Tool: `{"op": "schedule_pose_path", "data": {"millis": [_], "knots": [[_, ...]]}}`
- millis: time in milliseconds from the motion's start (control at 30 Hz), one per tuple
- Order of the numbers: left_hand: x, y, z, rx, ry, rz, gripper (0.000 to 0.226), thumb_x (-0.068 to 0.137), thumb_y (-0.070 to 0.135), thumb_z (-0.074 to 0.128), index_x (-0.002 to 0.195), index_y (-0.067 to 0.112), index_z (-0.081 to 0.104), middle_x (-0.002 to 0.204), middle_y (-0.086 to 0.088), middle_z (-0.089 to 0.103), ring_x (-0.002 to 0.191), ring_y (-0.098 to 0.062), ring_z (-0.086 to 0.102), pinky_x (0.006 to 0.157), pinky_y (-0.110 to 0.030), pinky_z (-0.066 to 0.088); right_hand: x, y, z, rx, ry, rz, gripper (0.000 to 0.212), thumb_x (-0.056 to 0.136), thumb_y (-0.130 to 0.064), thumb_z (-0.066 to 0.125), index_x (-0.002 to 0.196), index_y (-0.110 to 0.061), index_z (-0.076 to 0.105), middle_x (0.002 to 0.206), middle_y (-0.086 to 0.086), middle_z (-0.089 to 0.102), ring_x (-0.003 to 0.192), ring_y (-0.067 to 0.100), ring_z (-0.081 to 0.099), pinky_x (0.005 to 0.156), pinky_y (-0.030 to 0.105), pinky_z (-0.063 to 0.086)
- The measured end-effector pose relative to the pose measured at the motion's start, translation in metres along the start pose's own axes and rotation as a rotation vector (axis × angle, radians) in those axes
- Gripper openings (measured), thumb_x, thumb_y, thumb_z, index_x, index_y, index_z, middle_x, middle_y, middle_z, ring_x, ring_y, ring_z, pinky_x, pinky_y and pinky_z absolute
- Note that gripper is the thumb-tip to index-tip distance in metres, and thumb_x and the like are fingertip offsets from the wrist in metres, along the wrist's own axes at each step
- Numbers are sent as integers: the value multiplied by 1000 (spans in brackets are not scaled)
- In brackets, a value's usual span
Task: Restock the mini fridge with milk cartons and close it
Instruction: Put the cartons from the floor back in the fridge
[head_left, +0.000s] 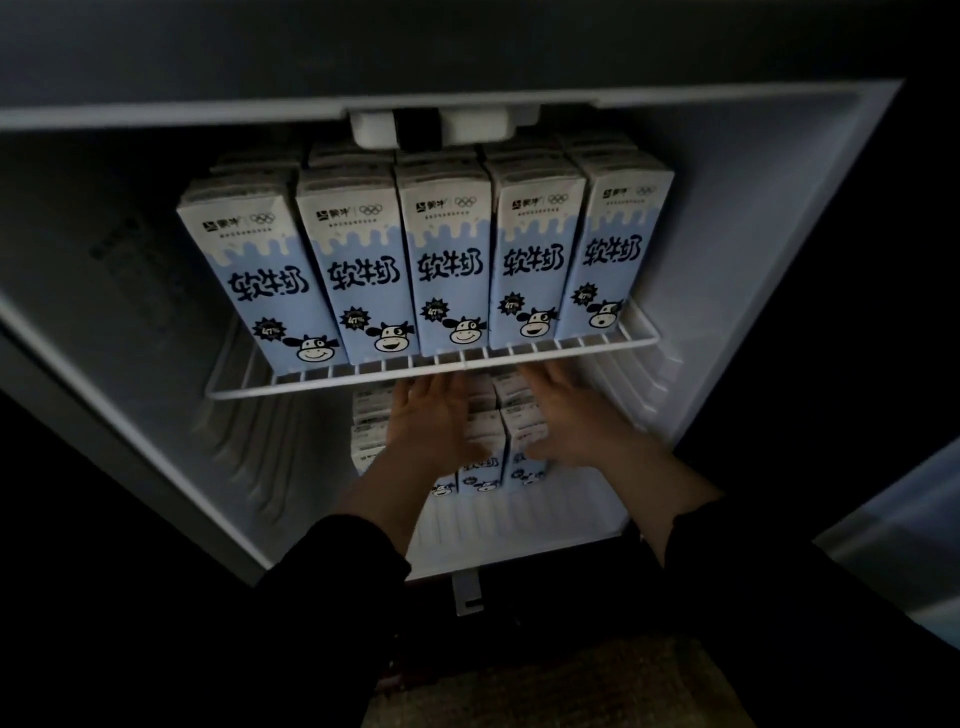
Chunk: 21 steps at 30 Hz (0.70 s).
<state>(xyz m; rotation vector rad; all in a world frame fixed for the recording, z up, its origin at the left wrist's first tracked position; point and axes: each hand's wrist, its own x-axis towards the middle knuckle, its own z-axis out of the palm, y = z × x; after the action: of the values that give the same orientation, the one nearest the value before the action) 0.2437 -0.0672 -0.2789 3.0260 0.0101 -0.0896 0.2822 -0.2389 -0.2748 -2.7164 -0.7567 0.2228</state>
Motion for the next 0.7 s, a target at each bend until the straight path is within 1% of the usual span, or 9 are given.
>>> {"op": "schedule_pose_path", "data": {"millis": [100, 133, 200, 300, 367, 467, 533, 600, 700], "knots": [[6, -7, 4, -47, -52, 14, 110, 73, 53, 68, 150, 19, -3, 159, -3, 6, 146, -26, 0, 117, -48, -6, 11, 4, 2, 55, -80, 10, 122, 70, -17, 80, 150, -30, -10, 160, -4, -2, 140, 26, 29, 108, 33, 36], [8, -9, 4, -60, -48, 23, 110, 72, 53, 69, 150, 20, -1, 159, -3, 8, 146, -26, 1, 118, -49, -5, 14, 5, 3, 80, -104, 21, 122, 70, -16, 81, 150, -30, -11, 160, -1, 3, 140, 26, 27, 109, 33, 36], [11, -13, 5, -75, -32, 45, 108, 72, 52, 70, 150, 20, 2, 158, -2, 11, 146, -25, 2, 118, -49, -3, 18, 6, 6, 142, -124, 45, 121, 70, -13, 81, 150, -30, -9, 157, 5, 17, 137, 27, 32, 105, 31, 39], [14, -17, 5, -106, -26, 70, 105, 72, 48, 72, 149, 22, 7, 156, -3, 17, 146, -24, 7, 119, -47, 1, 22, 7, 11, 230, -100, 74, 107, 67, -9, 82, 146, -25, 14, 144, 6, 34, 129, 25, 39, 93, 27, 41], [13, -16, 5, -105, -25, 83, 104, 71, 47, 73, 149, 22, 8, 155, -3, 20, 145, -24, 10, 119, -46, 3, 23, 7, 12, 252, -125, 86, 101, 65, -10, 84, 142, -21, 20, 138, 7, 39, 125, 24, 42, 94, 29, 42], [14, -15, 4, -105, -19, 92, 101, 69, 44, 76, 147, 21, 15, 152, -3, 27, 143, -25, 17, 118, -45, 9, 22, 7, 10, 277, -175, 97, 101, 66, -12, 84, 143, -20, 19, 134, 7, 45, 121, 23, 46, 100, 35, 44], [15, -15, 4, -125, -25, 85, 99, 69, 42, 77, 146, 21, 18, 150, -4, 31, 142, -25, 21, 118, -44, 12, 20, 7, 9, 314, -164, 92, 98, 66, -11, 84, 142, -20, 22, 133, 6, 48, 119, 22, 48, 100, 36, 45], [15, -16, 4, -127, -26, 83, 99, 69, 42, 76, 146, 22, 19, 150, -4, 32, 142, -25, 21, 118, -44, 12, 18, 7, 9, 367, -143, 83, 96, 67, -8, 83, 142, -20, 24, 133, 6, 48, 120, 20, 48, 100, 36, 46], [16, -17, 6, -122, -15, 88, 100, 70, 43, 76, 147, 22, 16, 151, -4, 30, 143, -25, 18, 119, -45, 9, 17, 8, 9, 418, -128, 77, 97, 68, -5, 82, 143, -21, 23, 134, 5, 48, 122, 21, 48, 101, 41, 46]]}}
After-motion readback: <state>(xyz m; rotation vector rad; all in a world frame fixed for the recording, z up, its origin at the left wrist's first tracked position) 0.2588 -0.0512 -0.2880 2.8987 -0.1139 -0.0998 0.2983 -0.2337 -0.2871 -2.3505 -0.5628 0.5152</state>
